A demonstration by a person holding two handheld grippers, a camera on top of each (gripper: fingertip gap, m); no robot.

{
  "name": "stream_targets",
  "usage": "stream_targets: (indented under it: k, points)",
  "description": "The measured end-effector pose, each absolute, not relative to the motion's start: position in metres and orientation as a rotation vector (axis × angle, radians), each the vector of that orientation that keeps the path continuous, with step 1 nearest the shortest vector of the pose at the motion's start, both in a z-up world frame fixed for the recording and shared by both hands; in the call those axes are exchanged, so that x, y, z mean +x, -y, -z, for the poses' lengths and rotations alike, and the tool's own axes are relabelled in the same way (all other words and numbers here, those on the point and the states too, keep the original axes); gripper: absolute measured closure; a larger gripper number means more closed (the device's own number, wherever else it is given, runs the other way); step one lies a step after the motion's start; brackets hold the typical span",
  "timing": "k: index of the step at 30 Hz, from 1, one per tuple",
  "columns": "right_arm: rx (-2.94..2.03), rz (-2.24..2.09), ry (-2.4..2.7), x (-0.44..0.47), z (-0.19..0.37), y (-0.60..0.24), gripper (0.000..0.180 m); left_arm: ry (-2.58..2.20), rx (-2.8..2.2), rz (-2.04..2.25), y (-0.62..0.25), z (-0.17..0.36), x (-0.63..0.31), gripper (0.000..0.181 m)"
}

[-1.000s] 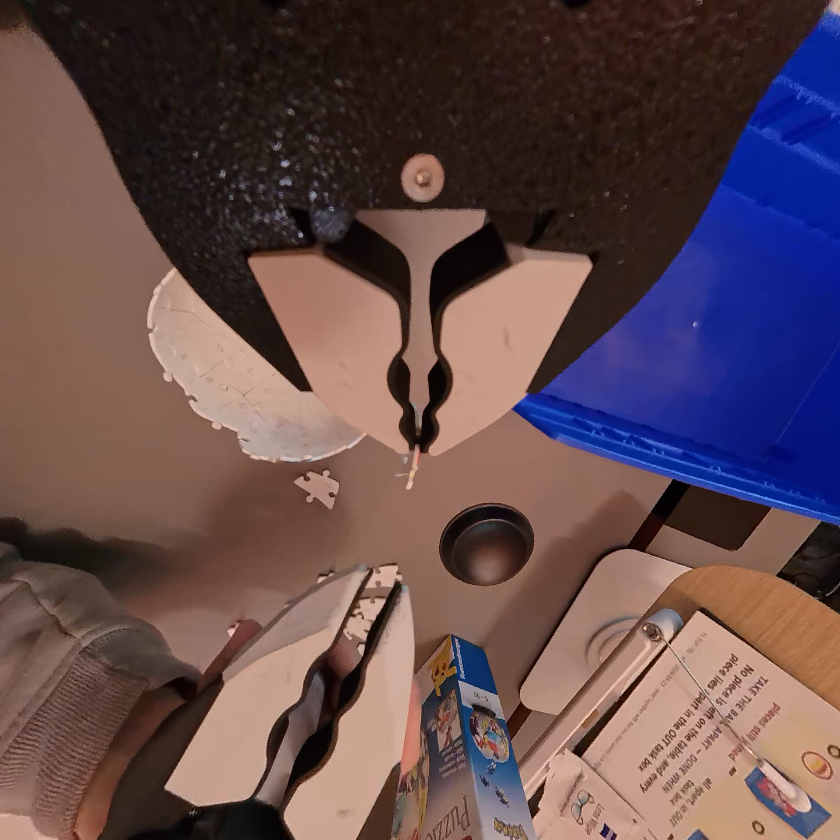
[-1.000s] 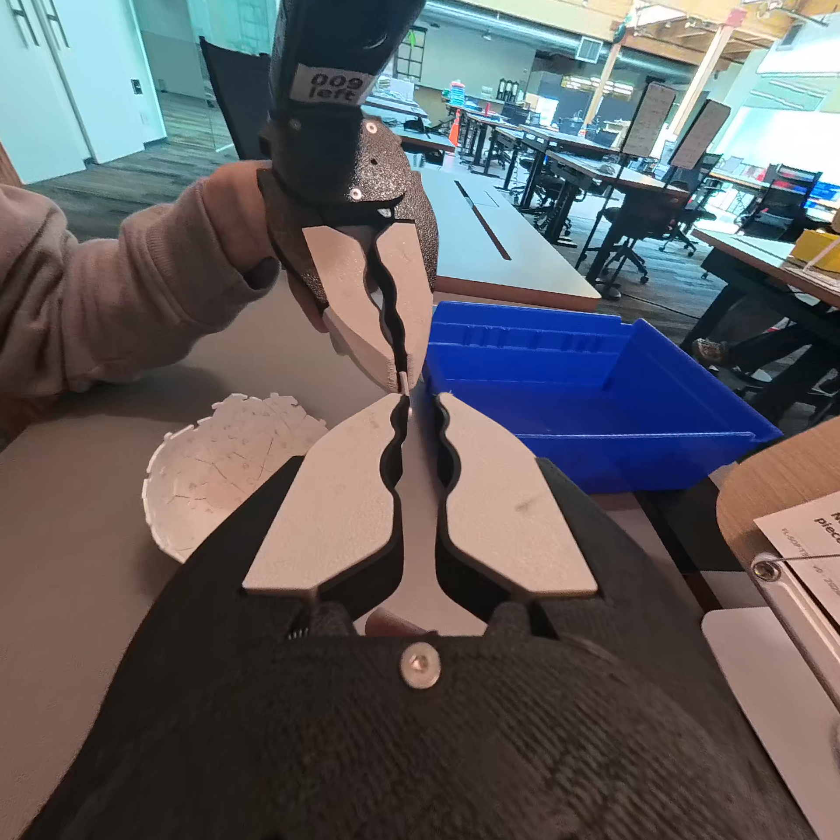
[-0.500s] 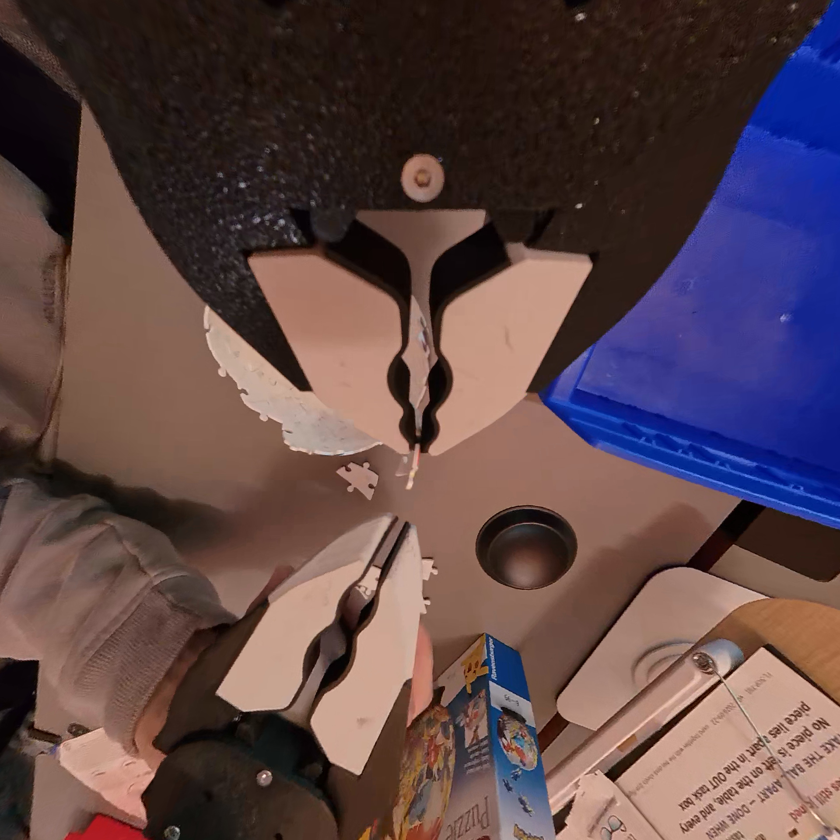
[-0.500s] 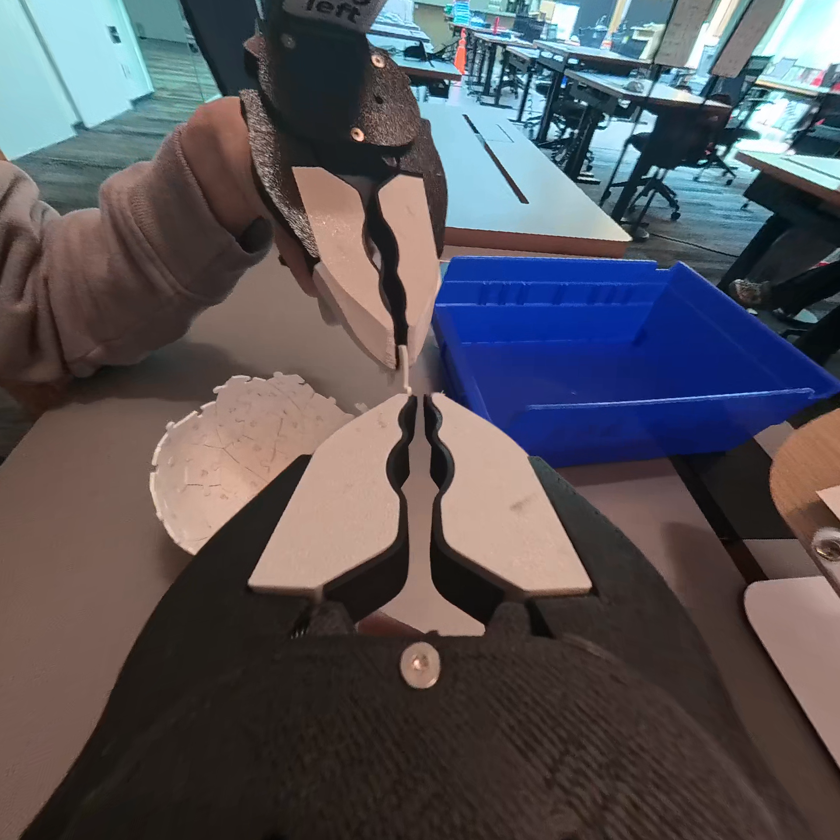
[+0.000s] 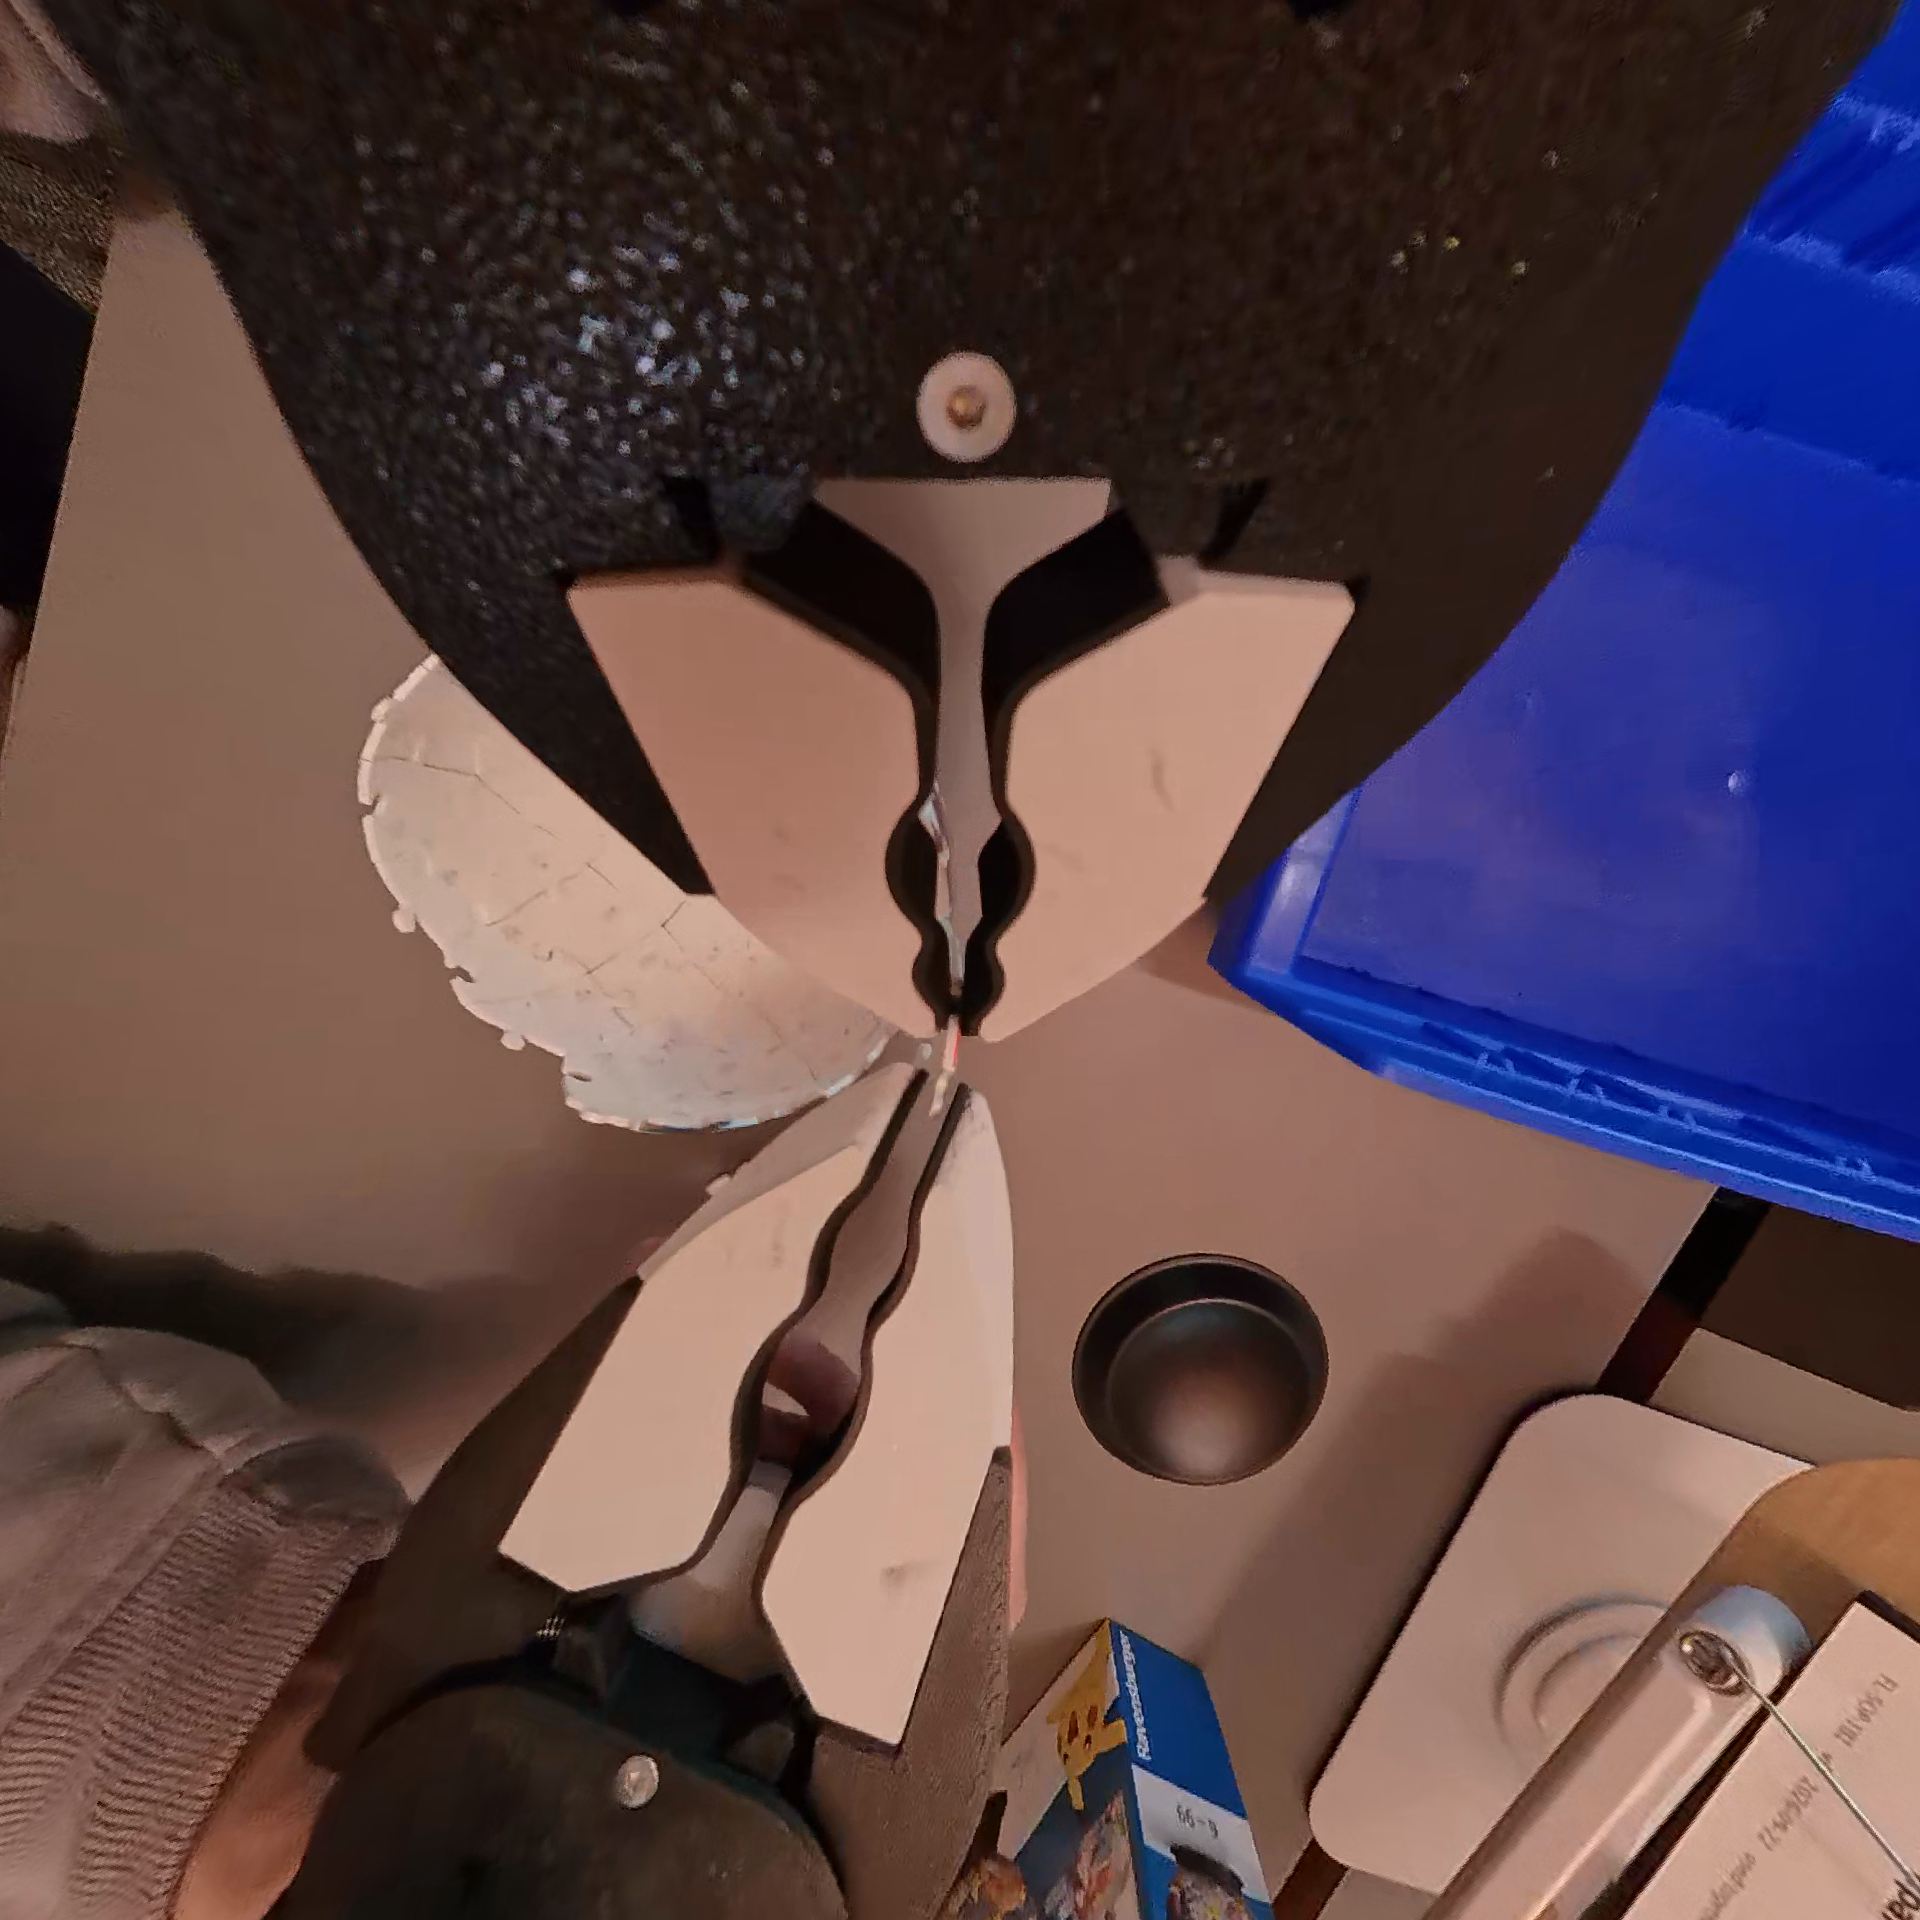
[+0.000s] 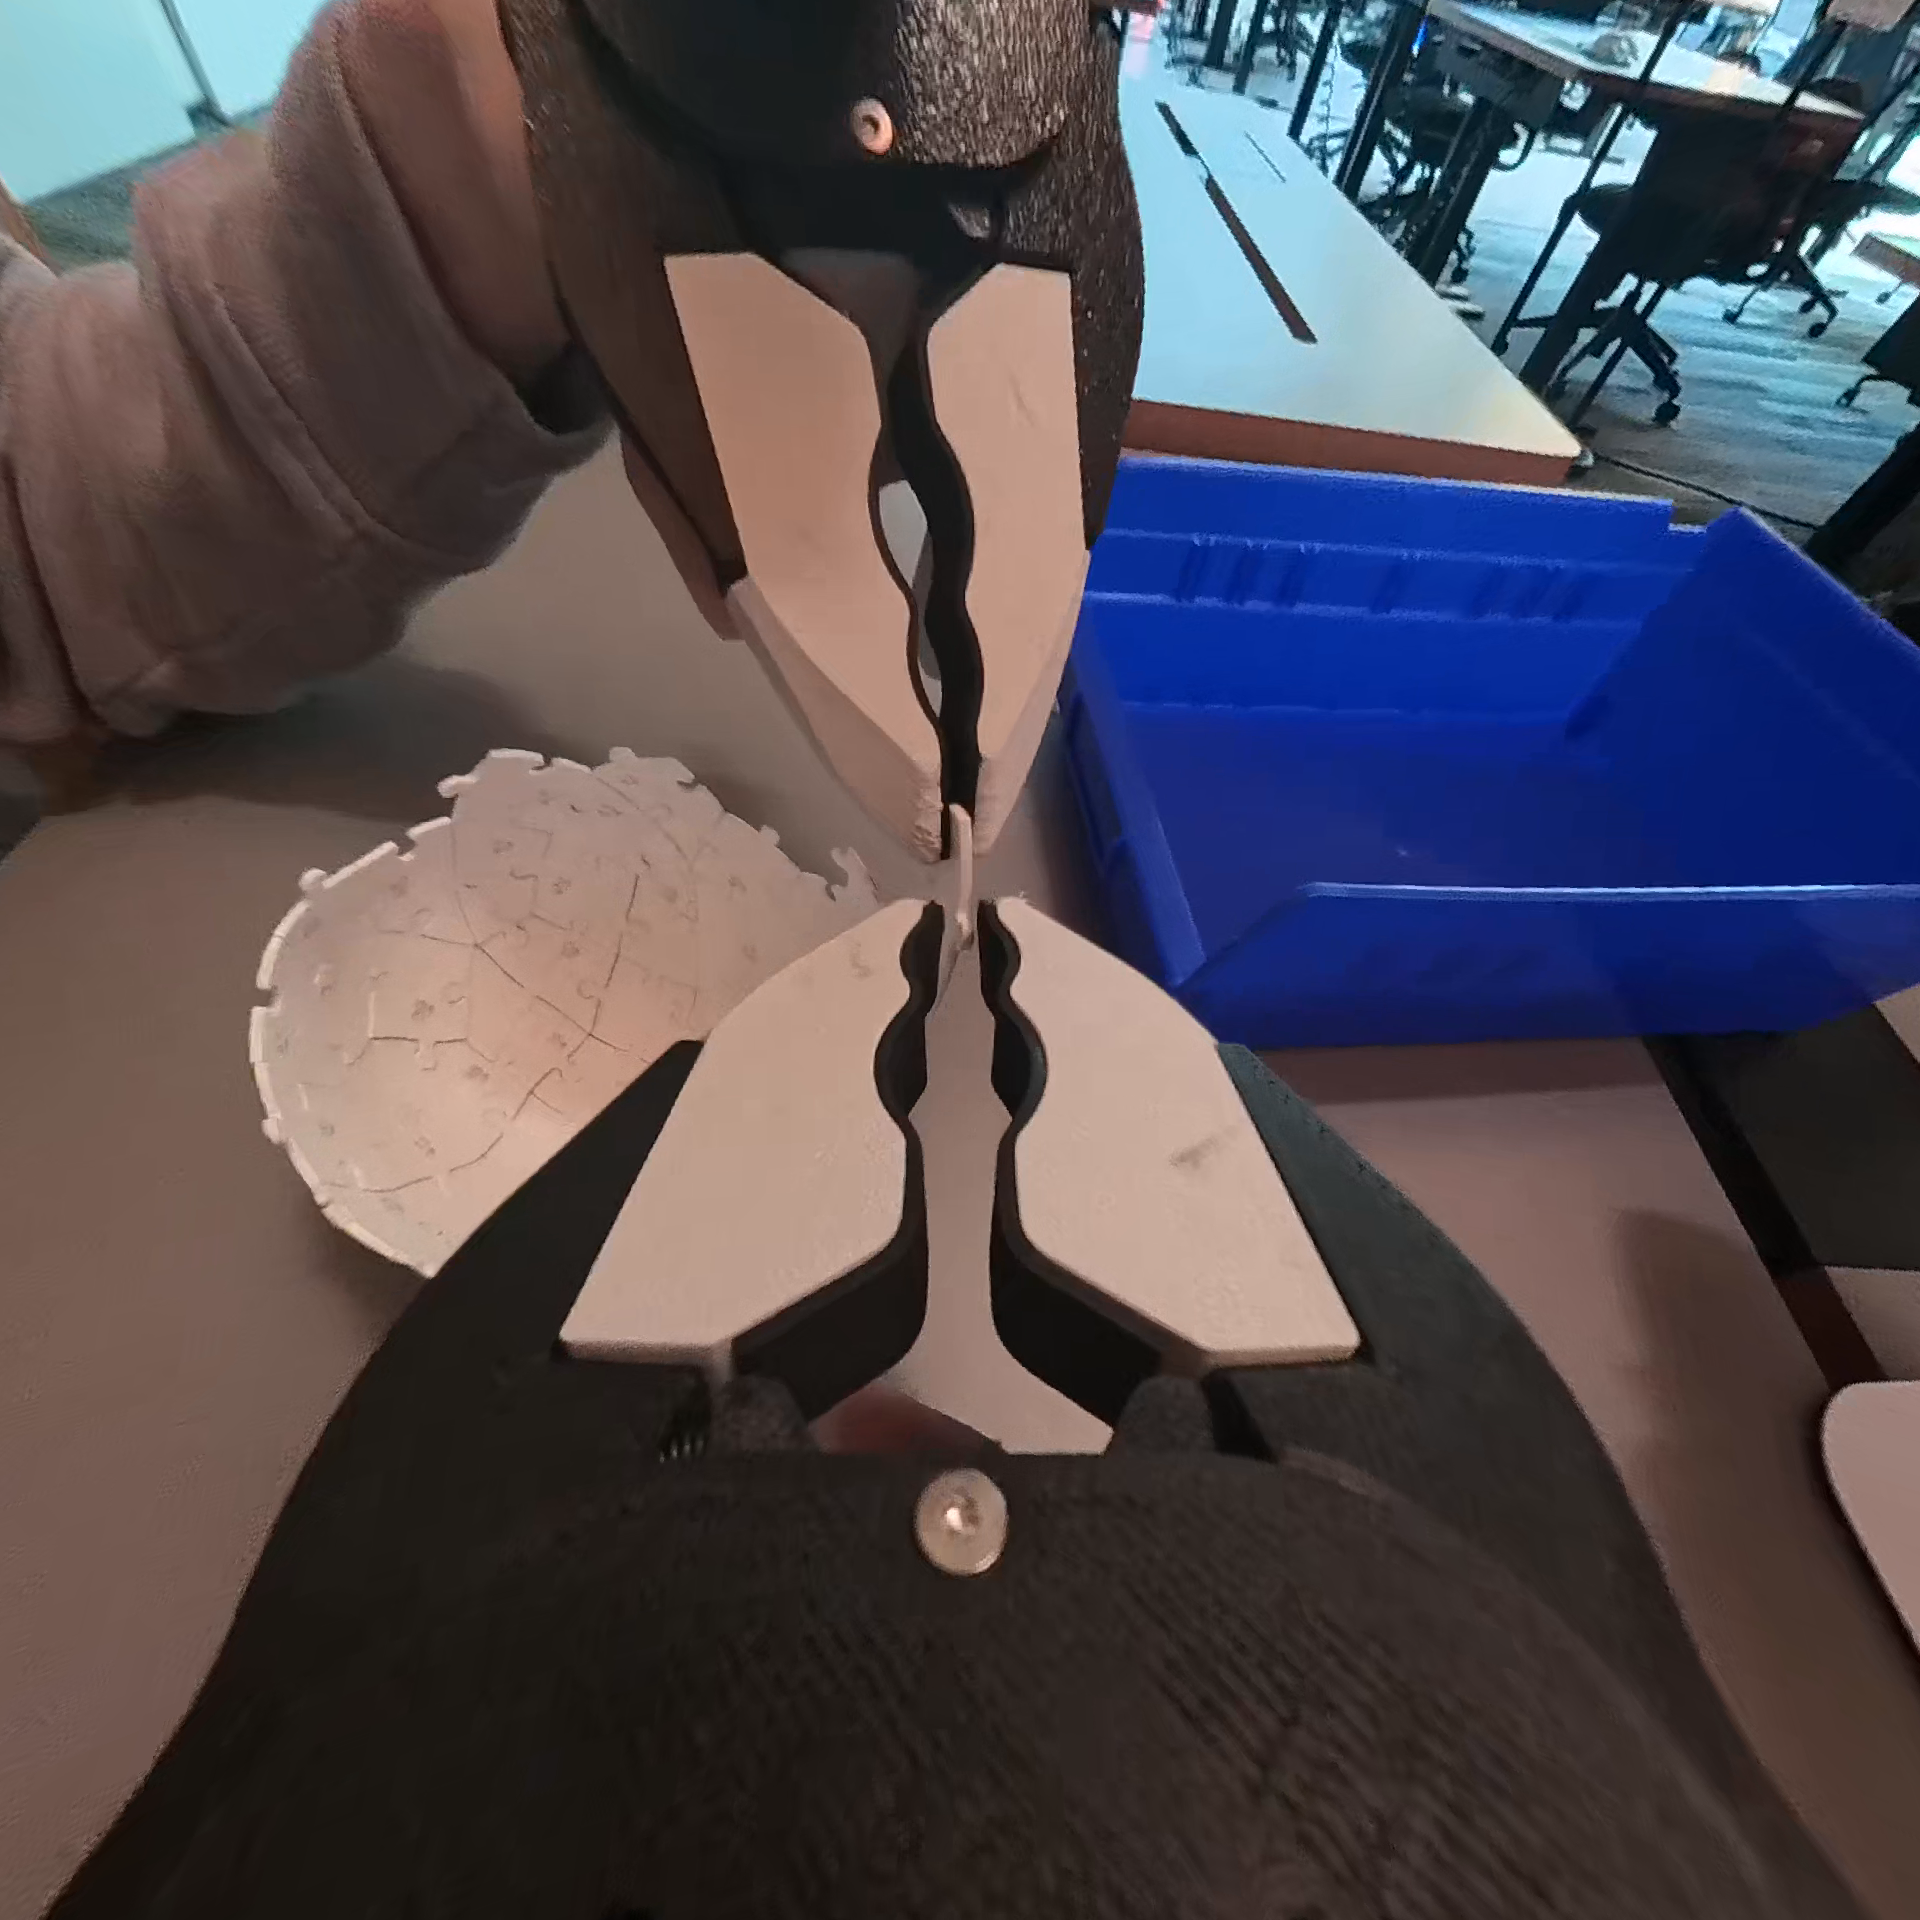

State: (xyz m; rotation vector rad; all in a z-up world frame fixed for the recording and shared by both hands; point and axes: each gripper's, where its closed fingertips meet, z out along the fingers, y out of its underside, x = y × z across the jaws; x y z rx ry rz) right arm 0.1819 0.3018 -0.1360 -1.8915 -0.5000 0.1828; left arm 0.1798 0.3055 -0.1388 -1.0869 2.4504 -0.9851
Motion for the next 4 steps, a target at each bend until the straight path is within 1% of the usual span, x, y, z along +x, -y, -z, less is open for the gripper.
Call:
stream_targets:
  k: [1,4]
  points:
    - [-1.901,-0.184,0.500,0.1821,0.1378,-0.3020,0.174,-2.455,-1.087,0.982,-0.3051,0.1392,0.1793,0.179]
    - [-1.892,-0.194,0.498,0.1809,0.1369,-0.3032,0.177,-2.456,-1.104,0.982,-0.3048,0.1399,0.1791,0.179]
